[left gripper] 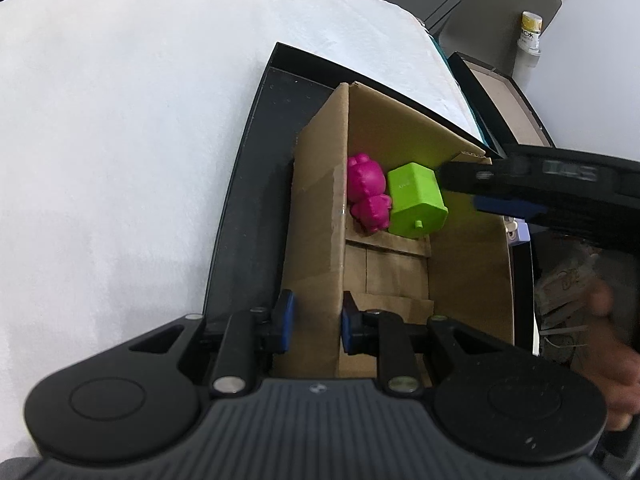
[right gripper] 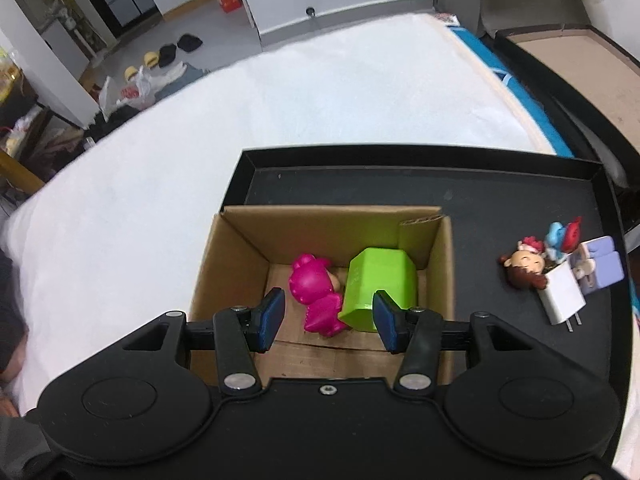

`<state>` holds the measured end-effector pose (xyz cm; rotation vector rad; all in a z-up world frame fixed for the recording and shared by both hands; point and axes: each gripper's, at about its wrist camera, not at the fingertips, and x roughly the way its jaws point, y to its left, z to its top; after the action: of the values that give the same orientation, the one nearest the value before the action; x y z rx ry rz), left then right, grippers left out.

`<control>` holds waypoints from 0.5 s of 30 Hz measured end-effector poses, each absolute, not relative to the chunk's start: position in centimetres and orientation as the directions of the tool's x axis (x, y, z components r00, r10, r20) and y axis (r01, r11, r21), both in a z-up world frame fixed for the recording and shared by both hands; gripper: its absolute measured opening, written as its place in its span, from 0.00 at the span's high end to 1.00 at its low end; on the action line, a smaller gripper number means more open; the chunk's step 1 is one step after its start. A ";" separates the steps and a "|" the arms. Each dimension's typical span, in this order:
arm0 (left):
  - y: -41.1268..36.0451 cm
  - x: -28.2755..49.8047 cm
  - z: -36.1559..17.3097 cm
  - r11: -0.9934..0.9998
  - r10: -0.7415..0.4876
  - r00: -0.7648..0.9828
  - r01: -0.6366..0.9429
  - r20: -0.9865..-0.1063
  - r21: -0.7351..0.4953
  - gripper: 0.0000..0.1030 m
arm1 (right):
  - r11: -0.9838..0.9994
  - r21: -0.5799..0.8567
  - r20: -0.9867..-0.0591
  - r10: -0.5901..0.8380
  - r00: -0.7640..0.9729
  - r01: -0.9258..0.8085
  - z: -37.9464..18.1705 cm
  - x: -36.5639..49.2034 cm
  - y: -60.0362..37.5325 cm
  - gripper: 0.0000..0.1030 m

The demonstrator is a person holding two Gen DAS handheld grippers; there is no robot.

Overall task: Organize rigid objects
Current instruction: 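Lower the lime-green toy beside the pink figurine and open the right gripper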

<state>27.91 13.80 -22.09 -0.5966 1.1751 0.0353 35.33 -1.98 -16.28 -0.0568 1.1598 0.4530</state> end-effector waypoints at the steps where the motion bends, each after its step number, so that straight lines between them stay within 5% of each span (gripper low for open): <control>1: 13.7 27.9 -22.0 0.847 -0.273 0.403 -0.330 -0.874 -0.417 0.79 | 0.907 0.195 -0.888 0.325 0.326 -0.374 -15.8 35.3 -2.4 0.53; 15: 12.8 28.6 -21.4 0.868 -0.217 0.393 -0.341 -0.893 -0.361 0.80 | 0.902 0.226 -0.839 0.373 0.397 -0.369 -12.2 34.0 -8.2 0.44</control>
<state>28.56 12.82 -21.43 -0.5457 1.1804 0.0843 34.02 -8.20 -12.16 0.0038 1.0636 0.4698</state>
